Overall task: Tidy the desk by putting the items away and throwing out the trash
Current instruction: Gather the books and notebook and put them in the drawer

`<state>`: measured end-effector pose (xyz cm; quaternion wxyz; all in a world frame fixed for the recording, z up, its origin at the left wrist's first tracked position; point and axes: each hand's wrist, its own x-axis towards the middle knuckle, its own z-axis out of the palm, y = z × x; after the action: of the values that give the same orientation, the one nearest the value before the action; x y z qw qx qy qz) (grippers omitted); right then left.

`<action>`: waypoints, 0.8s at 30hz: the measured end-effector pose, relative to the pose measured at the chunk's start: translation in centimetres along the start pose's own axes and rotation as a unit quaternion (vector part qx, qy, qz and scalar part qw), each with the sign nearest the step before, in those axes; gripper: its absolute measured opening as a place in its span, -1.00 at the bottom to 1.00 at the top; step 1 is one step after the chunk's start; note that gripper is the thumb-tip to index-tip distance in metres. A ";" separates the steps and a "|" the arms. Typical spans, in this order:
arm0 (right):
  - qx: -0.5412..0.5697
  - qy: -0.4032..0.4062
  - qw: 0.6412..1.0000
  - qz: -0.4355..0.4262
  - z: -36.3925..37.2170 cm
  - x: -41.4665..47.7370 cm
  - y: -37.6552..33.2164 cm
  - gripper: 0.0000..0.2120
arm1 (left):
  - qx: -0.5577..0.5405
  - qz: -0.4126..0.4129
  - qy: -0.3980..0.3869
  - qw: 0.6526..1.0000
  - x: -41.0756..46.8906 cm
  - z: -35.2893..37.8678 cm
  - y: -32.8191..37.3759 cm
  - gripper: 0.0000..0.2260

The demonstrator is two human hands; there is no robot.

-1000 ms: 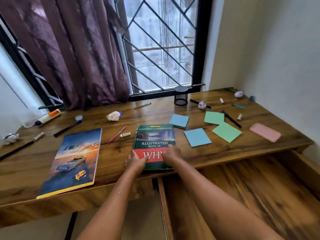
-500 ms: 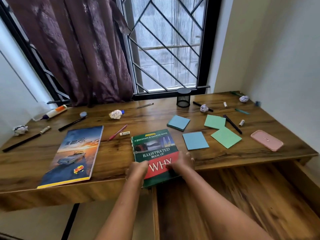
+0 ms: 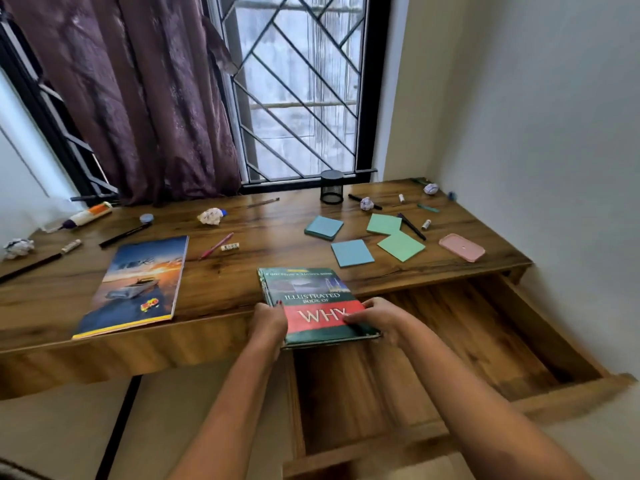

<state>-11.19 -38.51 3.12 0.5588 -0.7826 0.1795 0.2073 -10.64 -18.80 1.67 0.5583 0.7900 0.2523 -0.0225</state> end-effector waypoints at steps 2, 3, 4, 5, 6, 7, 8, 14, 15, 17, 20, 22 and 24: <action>-0.014 0.008 1.000 -0.001 -1.4 -1.9 0.9 -0.57 | -0.005 0.008 -0.028 1.000 -1.3 0.3 0.4 -0.69; -0.023 0.014 1.000 -0.006 -2.2 -2.8 1.5 -0.52 | -0.013 0.013 -0.043 0.999 -2.2 0.7 0.6 -0.71; -0.036 0.017 0.999 -0.009 -3.2 -3.7 2.1 -0.48 | -0.019 0.017 -0.060 0.998 -3.2 1.0 0.9 -0.74; -0.048 0.022 0.999 -0.011 -4.2 -4.7 2.8 -0.49 | -0.025 0.016 -0.080 0.996 -4.3 1.6 1.0 -0.78; -0.064 0.028 0.998 -0.011 -5.2 -5.7 3.5 -0.53 | -0.029 0.016 -0.097 0.995 -5.4 2.3 1.1 -0.80; -0.071 0.035 0.997 -0.007 -6.2 -6.5 4.3 -0.57 | -0.024 0.015 -0.113 0.993 -6.3 3.1 1.0 -0.82; -0.076 0.046 0.996 -0.001 -7.4 -7.3 5.4 -0.58 | -0.016 0.015 -0.133 0.991 -7.2 4.2 0.9 -0.81; -0.050 0.114 0.991 0.056 -12.9 -9.7 11.1 -0.47 | 0.062 0.018 -0.221 0.973 -10.2 10.9 -0.1 -0.76; -0.034 0.124 0.989 0.068 -13.7 -10.0 11.8 -0.48 | 0.076 0.023 -0.231 0.970 -10.4 12.1 -0.2 -0.78; -0.003 0.142 0.986 0.087 -14.9 -10.2 12.8 -0.48 | 0.092 0.021 -0.254 0.963 -11.0 14.4 -0.5 -0.77; 0.009 0.185 0.978 0.098 -17.0 -9.3 14.1 -0.51 | 0.115 0.018 -0.273 0.955 -11.1 18.1 -1.0 -0.68; 0.001 0.201 0.975 0.099 -18.1 -8.3 14.3 -0.55 | 0.132 0.017 -0.278 0.951 -10.8 20.0 -0.9 -0.66; -0.014 0.205 0.974 0.095 -19.7 -6.7 14.2 -0.58 | 0.151 0.016 -0.275 0.950 -10.1 22.3 -0.6 -0.65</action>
<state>-21.75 -61.30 0.96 0.4770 -0.7955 0.3609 0.0972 -14.23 -42.33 -4.04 0.4807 0.8321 0.0703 -0.2677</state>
